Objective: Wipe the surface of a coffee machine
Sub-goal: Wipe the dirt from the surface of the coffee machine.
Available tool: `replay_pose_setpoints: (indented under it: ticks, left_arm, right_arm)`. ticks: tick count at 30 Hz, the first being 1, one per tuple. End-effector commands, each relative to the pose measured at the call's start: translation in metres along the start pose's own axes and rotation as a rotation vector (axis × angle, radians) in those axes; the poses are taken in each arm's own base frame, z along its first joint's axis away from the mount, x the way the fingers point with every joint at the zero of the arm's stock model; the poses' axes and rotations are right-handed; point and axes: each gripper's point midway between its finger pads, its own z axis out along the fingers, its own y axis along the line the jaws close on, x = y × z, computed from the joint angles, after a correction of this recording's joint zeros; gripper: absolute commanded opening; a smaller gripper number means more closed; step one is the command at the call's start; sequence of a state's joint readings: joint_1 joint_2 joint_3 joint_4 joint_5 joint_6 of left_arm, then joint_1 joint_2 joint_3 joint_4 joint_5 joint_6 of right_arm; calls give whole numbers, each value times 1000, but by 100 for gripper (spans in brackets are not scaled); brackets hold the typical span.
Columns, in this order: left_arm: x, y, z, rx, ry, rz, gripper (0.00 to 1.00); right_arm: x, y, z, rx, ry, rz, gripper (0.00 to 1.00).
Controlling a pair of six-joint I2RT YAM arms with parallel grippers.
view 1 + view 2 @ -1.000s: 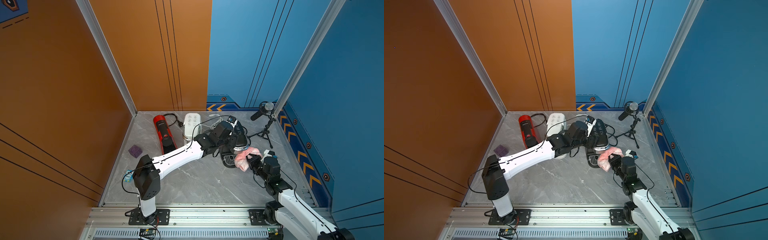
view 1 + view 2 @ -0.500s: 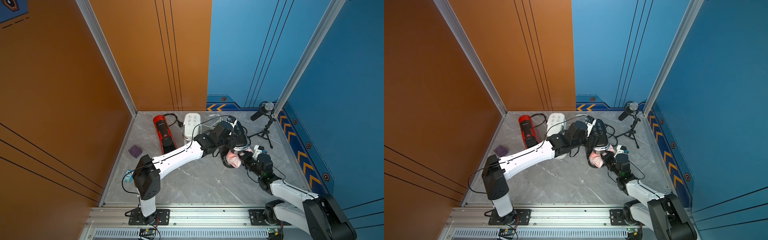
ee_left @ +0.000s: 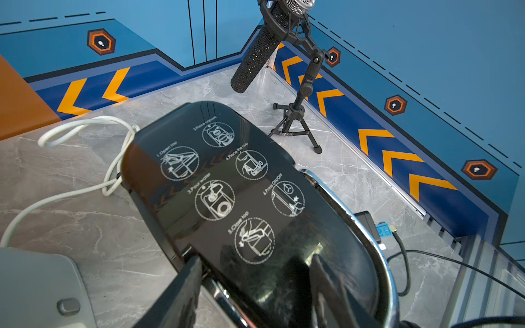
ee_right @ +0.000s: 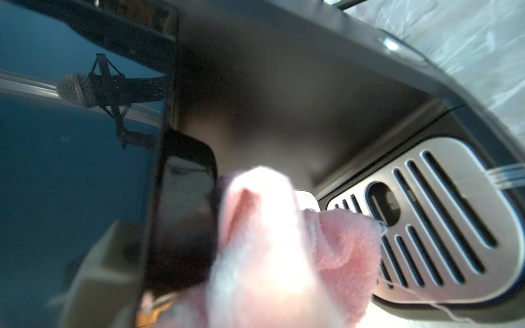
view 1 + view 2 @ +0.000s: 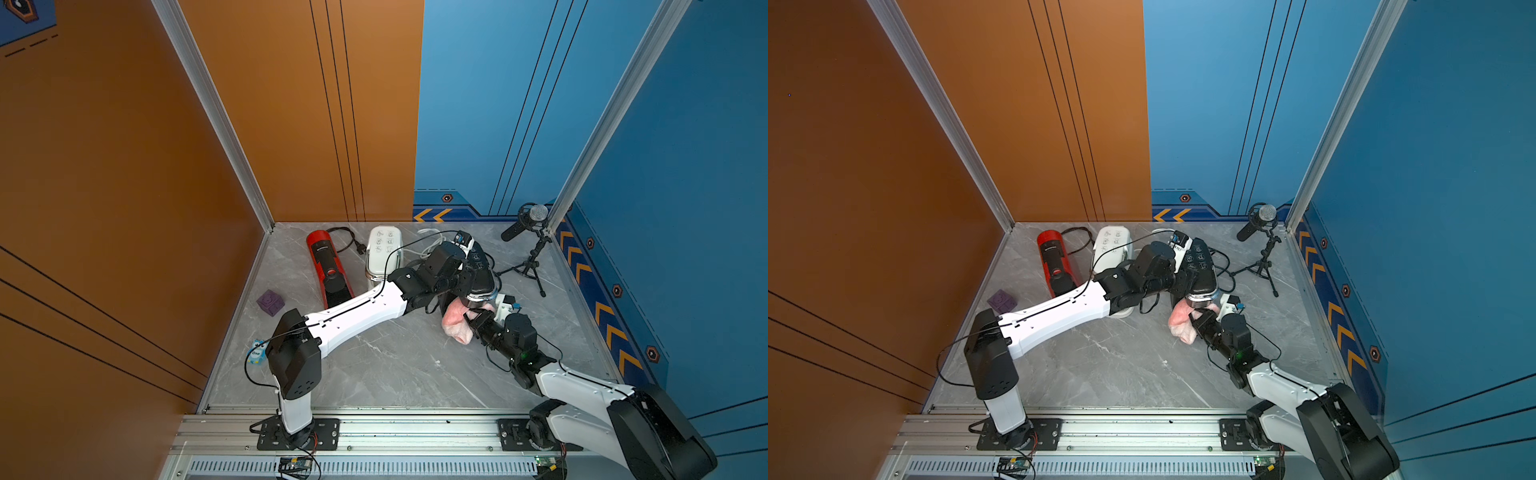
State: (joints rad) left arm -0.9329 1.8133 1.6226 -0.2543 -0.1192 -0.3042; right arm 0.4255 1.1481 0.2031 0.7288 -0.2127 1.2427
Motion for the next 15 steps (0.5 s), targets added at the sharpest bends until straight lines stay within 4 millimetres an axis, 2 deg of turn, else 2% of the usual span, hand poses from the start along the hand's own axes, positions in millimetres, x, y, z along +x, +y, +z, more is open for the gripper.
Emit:
replay_pose_setpoints:
  ticks: [1, 5, 10, 15]
  left_arm:
    - [101, 33, 24, -97, 314, 40, 61]
    - [104, 37, 24, -103, 322, 35, 61]
    - [107, 41, 23, -104, 329, 27, 61]
    - [110, 43, 25, -105, 338, 22, 61]
  right_arm:
    - [-12, 16, 1, -61, -42, -32, 0]
    - [-35, -12, -14, 20, -144, 16, 0]
    - [-64, -7, -36, 22, -204, 9, 0]
    - [-67, -6, -44, 22, -211, 18, 0]
